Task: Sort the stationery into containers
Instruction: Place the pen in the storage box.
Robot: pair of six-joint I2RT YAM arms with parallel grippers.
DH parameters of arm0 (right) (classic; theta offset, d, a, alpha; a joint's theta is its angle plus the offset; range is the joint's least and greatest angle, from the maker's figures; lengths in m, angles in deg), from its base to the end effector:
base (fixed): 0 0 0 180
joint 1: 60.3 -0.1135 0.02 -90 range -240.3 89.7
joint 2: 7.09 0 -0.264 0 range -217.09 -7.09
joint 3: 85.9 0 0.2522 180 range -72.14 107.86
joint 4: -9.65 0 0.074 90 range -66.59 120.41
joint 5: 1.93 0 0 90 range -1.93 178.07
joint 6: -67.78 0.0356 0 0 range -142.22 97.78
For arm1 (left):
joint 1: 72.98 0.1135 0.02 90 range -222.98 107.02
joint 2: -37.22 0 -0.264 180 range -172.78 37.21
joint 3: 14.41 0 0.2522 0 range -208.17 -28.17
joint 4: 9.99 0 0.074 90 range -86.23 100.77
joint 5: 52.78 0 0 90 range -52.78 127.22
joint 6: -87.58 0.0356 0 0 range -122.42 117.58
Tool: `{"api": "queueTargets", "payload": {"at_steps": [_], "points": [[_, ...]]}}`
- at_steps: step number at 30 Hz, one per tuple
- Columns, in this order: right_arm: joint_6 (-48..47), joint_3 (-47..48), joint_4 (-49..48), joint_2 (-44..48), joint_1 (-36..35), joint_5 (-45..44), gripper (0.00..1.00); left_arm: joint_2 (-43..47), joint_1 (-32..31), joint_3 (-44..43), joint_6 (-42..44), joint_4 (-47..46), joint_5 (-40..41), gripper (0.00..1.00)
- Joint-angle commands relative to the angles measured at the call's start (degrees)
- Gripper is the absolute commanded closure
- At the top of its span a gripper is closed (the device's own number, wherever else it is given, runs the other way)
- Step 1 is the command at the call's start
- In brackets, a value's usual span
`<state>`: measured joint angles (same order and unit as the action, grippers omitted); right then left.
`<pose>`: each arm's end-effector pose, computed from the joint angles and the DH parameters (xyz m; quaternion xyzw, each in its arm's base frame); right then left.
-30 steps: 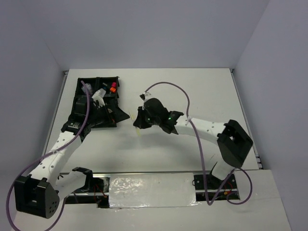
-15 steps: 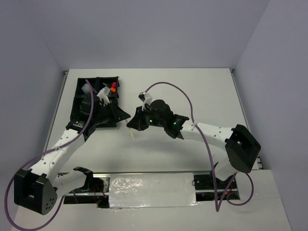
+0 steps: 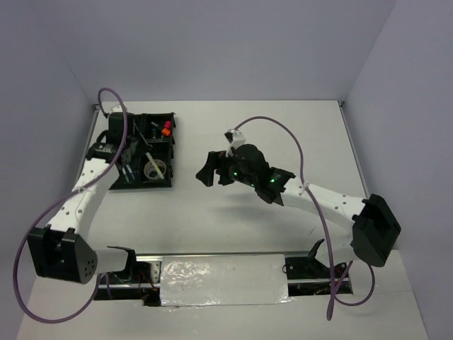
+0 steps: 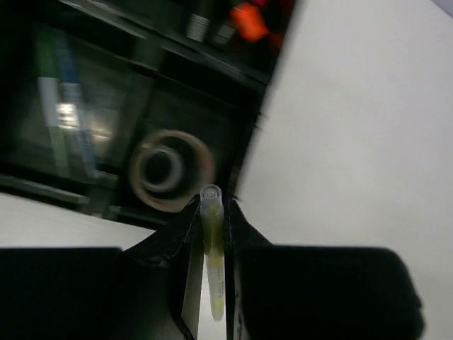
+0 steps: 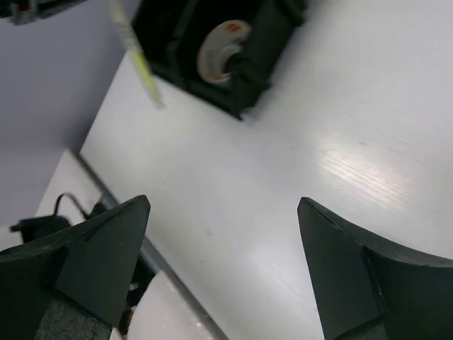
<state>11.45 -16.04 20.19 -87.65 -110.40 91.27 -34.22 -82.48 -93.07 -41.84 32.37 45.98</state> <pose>0.2080 0.2518 0.2874 -0.1335 0.8143 0.3940 0.4048 0.2726 -0.0401 0.3326 -0.2624 0.8459 -0.1285 0.4462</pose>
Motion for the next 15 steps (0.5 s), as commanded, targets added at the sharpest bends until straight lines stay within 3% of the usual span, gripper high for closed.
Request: {"api": "queueTargets", "payload": {"at_steps": [1, 3, 7, 15], "points": [[-0.09, -3.27, 5.07, 6.45, 2.12, -8.03, 0.06, -5.10, 8.15, -6.00, 1.72, 8.92, 15.23, 1.00], [-0.88, -4.41, 6.29, 8.04, 2.56, -8.30, 0.06, -9.83, 11.24, -8.91, 1.89, 9.72, 18.91, 0.96], [-3.17, -6.17, 8.85, 11.64, 3.09, -9.09, 0.06, -18.19, 18.27, -17.95, 3.38, 12.44, 16.74, 0.95], [-4.49, -9.95, 7.27, 15.34, 3.70, -5.93, 0.06, -26.64, 20.31, -23.95, 3.91, 11.13, 18.49, 0.79]]}}
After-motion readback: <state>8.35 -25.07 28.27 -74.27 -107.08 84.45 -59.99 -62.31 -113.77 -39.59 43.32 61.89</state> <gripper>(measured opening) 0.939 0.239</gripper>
